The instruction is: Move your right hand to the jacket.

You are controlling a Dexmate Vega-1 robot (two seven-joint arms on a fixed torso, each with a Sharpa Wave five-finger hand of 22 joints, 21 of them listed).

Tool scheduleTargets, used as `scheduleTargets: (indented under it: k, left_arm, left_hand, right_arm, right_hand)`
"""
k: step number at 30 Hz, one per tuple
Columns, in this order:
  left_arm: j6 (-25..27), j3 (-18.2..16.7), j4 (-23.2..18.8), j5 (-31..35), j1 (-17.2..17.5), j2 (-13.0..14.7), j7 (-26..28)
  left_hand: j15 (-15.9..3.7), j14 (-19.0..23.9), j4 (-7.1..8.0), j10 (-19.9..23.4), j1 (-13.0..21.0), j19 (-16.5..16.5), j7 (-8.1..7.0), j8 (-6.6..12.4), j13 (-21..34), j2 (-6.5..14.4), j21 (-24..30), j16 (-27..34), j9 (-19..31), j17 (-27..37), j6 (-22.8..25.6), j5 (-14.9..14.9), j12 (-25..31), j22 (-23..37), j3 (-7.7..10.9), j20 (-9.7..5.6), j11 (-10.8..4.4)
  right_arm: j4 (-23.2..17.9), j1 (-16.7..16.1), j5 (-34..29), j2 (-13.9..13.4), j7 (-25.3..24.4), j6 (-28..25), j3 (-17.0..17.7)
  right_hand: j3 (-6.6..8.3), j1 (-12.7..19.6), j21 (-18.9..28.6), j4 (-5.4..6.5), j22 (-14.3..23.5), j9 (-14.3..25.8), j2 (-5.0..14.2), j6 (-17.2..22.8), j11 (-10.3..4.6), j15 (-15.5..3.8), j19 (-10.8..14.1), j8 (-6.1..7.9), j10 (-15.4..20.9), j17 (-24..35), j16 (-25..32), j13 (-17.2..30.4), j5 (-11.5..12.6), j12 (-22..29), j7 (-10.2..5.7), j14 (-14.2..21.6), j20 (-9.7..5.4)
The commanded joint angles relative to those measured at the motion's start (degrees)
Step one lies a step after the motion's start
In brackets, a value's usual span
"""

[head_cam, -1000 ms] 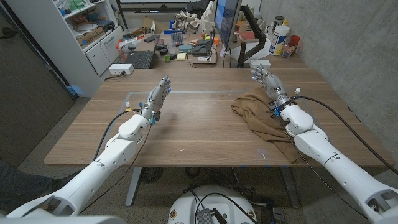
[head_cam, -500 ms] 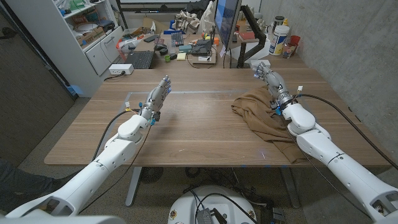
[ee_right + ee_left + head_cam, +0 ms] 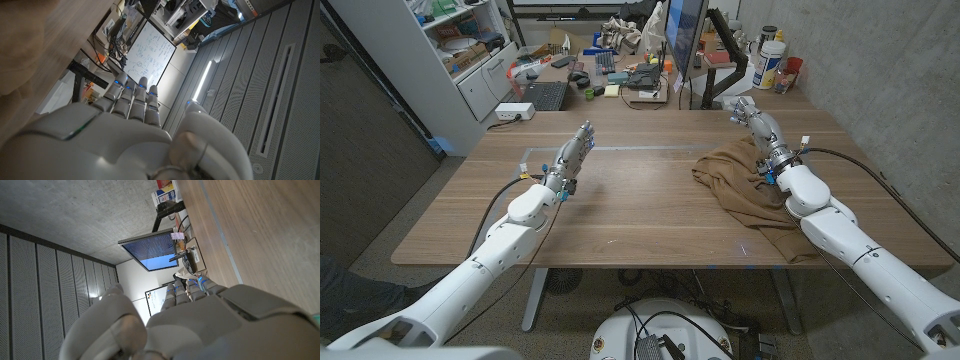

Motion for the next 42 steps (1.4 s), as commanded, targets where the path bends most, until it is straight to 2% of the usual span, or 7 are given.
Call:
scheduleTargets:
  k: [1, 18, 24, 31, 42]
  left_arm:
    - [0.0, -0.3, -0.8, 0.1, 0.4, 0.6, 0.3]
    - [0.0, 0.0, -1.0, 0.5, 0.1, 0.5, 0.2]
    - [0.5, 0.0, -1.5, 0.8, 0.5, 0.9, 0.8]
    - [0.7, -0.1, -2.1, 1.1, 0.7, 1.2, 1.1]
    - [0.8, -0.2, -2.4, 1.0, 0.7, 1.2, 1.2]
  left_hand:
    - [-0.1, -0.5, 0.09, 0.3, 0.2, -0.5, 0.27, 0.09, 0.1, 0.4, -0.1, 0.3, 0.2, 0.2, 0.5, 0.5, 0.2, 0.3, -0.21, -1.53, -0.4]
    - [-0.13, -0.6, 0.02, 0.1, 0.3, -0.6, 0.15, 0.15, 0.1, 0.6, -0.3, 0.2, 0.2, 0.2, 0.9, 0.5, 0.1, 0.3, -0.4, -1.35, -0.33]
    - [-0.12, -0.6, 0.01, 0.1, 0.3, -0.6, 0.21, 0.14, 0.1, 0.6, -0.4, 0.3, 0.2, 0.2, 1.0, 0.5, 0.1, 0.3, -0.48, -1.33, -0.49]
    - [-0.16, -0.6, -0.01, 0.2, 0.3, -0.6, 0.27, 0.15, 0.1, 0.7, -0.6, 0.2, 0.2, 0.2, 1.1, 0.5, 0.2, 0.3, -0.57, -1.31, -0.4]
    - [-0.17, -0.6, -0.04, 0.2, 0.4, -0.6, 0.21, 0.12, 0.1, 0.7, -0.7, 0.3, 0.2, 0.2, 1.1, 0.5, 0.2, 0.3, -0.71, -1.28, -0.48]
  right_arm:
    - [-1.4, -0.9, -3.3, -1.3, -1.9, 0.2, 0.7]
    - [-1.7, -0.7, -7.2, -1.4, -4.5, 0.5, 1.2]
    - [-1.3, -1.3, -8.9, -1.1, -6.0, 1.9, 1.5]
    - [-1.6, -2.0, -11.0, -2.0, -6.9, 2.0, 1.9]
    - [-2.6, -2.1, -18.3, -3.7, -10.1, 1.0, 1.9]
  right_hand:
    - [0.03, 0.5, -0.2, -0.32, 0.3, 0.1, -0.02, 0.5, 0.21, -0.09, 0.3, -0.03, 0.4, 0.0, 0.5, 0.2, 0.4, -0.4, 0.07, 0.5, -0.09]
    - [-0.06, 0.4, -0.8, -0.52, 0.3, 0.1, -0.08, 1.1, -0.06, -0.44, 0.5, -0.03, 0.9, 0.0, 0.6, 0.2, 0.4, -0.5, -0.14, 1.1, 0.0]
    - [0.14, 0.6, -1.2, -0.73, 0.4, 0.1, 0.28, 2.3, -0.4, -1.03, 1.0, 0.2, 2.1, -0.1, 0.8, 0.2, 0.5, -0.3, -0.83, 2.2, -0.1]
    - [0.24, 0.8, -1.5, -0.92, 0.4, 0.1, 0.38, 2.6, -0.49, -1.07, 1.2, 0.22, 2.4, -0.1, 0.8, 0.2, 0.5, -0.4, -0.94, 2.5, -0.14]
    - [0.27, 0.9, -1.8, -1.19, 0.4, 0.2, 0.31, 3.0, -0.58, -1.21, 1.5, 0.19, 2.6, -0.2, 0.6, 0.2, 0.5, -0.5, -1.27, 2.7, -0.17]
